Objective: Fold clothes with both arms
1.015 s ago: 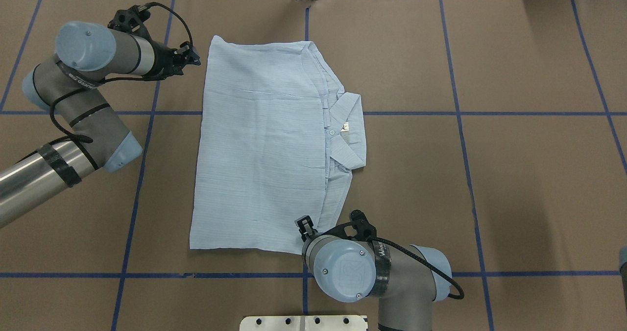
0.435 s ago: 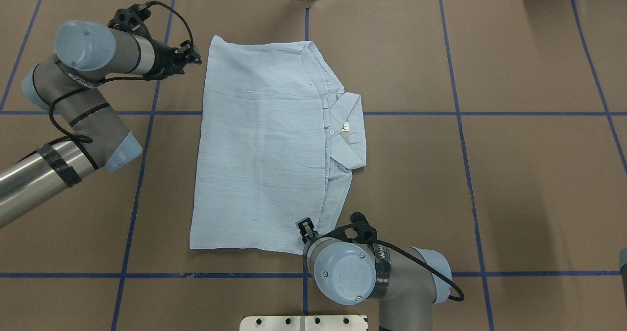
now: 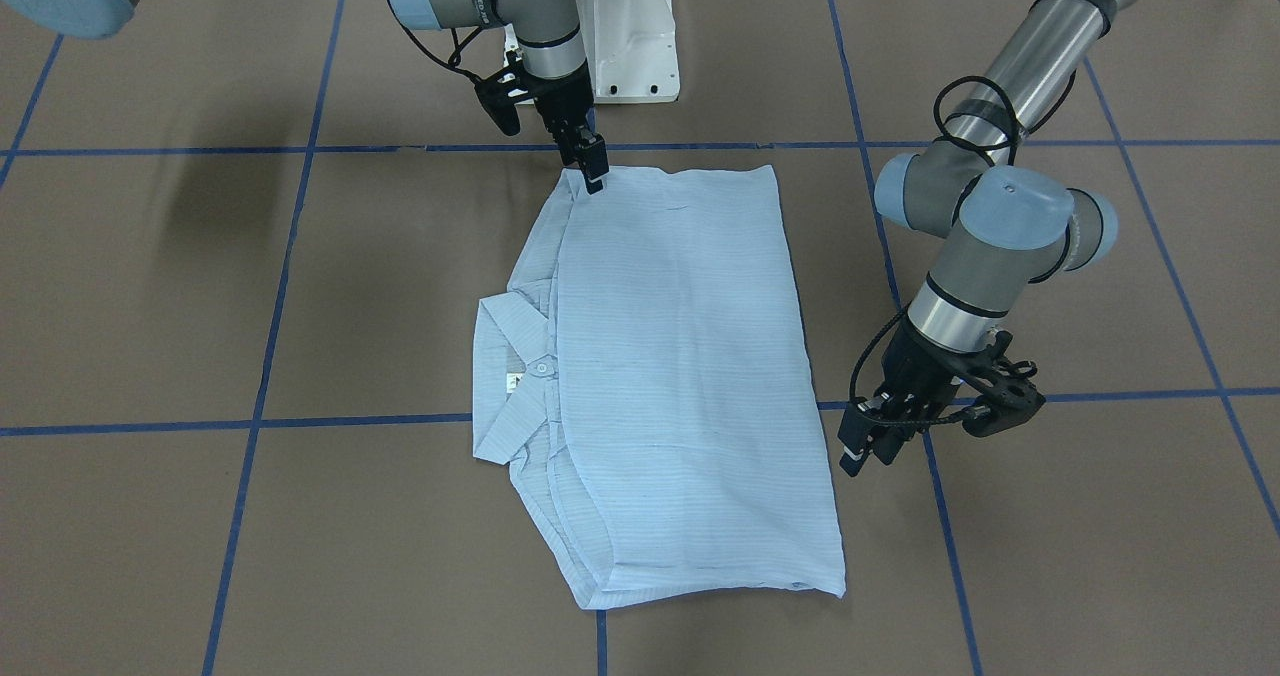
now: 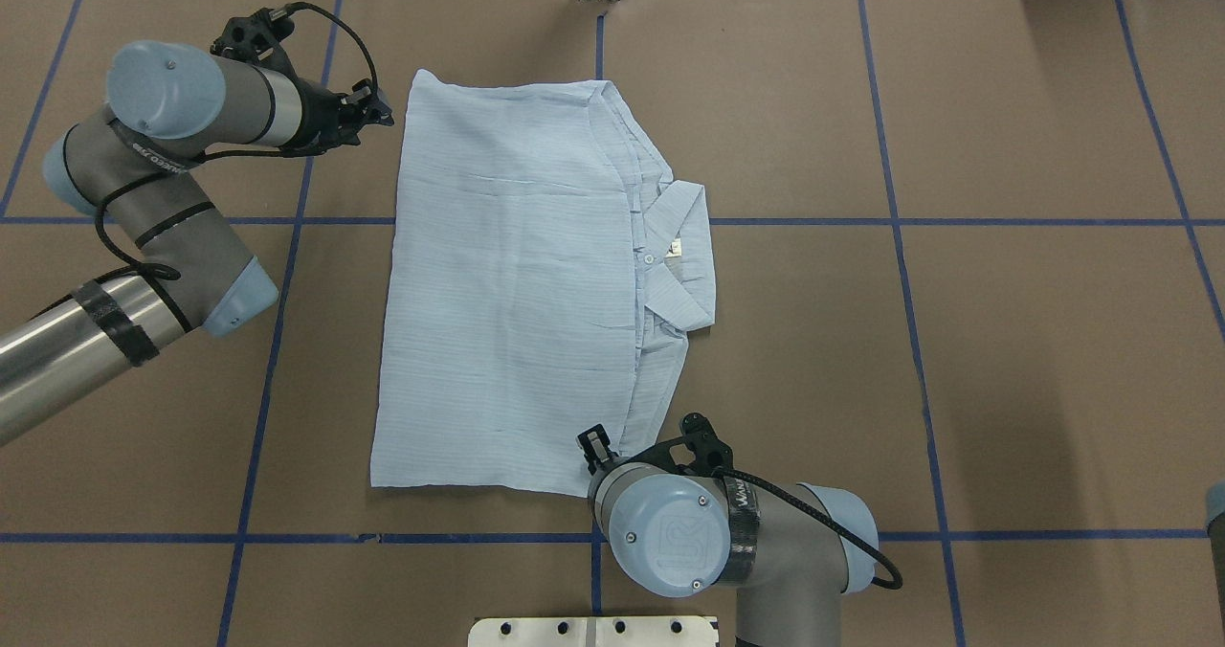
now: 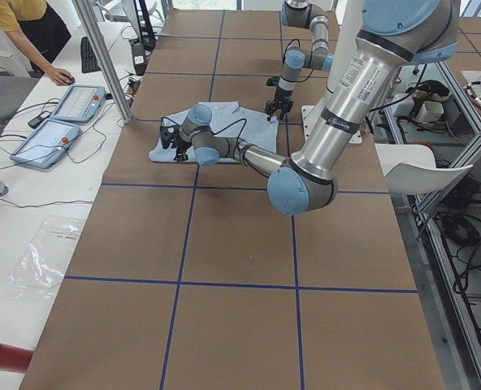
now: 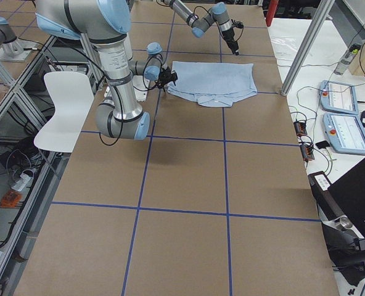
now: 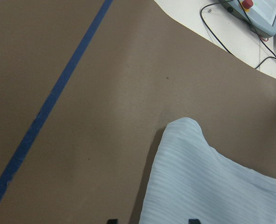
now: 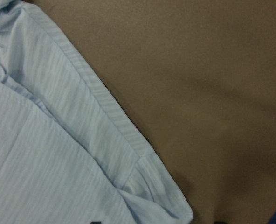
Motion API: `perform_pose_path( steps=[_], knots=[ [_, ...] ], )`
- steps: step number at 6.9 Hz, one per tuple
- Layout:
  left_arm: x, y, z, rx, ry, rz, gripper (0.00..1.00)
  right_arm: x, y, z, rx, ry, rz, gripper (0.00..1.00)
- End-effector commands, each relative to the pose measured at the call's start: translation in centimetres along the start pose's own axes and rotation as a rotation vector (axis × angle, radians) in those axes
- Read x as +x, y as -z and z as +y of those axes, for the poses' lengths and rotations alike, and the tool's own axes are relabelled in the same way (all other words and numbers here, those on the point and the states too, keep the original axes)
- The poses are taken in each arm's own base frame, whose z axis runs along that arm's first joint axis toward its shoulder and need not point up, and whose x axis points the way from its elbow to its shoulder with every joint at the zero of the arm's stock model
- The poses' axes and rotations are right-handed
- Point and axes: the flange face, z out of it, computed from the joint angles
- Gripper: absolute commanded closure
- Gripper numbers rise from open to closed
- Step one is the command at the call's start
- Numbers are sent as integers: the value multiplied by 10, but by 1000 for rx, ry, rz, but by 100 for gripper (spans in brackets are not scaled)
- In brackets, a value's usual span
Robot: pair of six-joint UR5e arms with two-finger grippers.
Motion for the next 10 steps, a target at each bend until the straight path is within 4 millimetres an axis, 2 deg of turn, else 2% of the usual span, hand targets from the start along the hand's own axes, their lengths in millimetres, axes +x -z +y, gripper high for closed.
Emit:
perform_pose_path(
  steps=[1,2,3,4,5,6,7,8,9,10],
  knots=[
    [0,1,-1,1,0,1,41,0,0,0,0,-1,-2,51],
    [0,1,-1,1,0,1,41,-1,0,0,1,-2,-3,59],
    [0,1,-1,1,0,1,41,-1,0,0,1,-4,-3,77],
    [3,3,-1,2,-1,7,41,-2,2,1,-3,-13,-5,100],
    [9,10,-1,4,-2,20,41,-3,4,0,-6,-18,-9,100],
    [-2,14,2,3,0,16,41,-5,6,0,-9,-22,-12,100],
    [-4,23,5,3,34,26,41,-10,15,-4,-18,-25,-22,100],
    [-6,25,7,0,67,28,41,-5,27,-17,-28,-28,-28,100],
    [3,39,17,-12,107,58,41,1,32,-27,-24,-28,-23,100],
    [17,53,59,-68,161,96,41,2,33,-31,-16,-30,-27,100]
  ],
)
